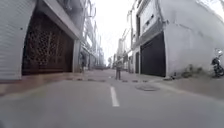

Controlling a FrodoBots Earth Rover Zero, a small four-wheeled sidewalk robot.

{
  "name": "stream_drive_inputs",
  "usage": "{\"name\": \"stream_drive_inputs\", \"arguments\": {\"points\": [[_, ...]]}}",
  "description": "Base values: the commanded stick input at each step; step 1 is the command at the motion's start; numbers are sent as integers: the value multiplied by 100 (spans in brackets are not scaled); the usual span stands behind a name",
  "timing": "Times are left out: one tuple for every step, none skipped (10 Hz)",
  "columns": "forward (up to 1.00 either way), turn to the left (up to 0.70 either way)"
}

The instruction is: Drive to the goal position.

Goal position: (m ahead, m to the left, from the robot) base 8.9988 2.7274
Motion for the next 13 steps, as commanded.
{"name": "stream_drive_inputs", "arguments": {"points": [[100, 6], [100, 6], [100, 6], [100, 6], [100, 6], [100, 6], [100, 6], [100, 6], [100, 6], [100, 6], [100, 6], [100, 6], [100, 6]]}}
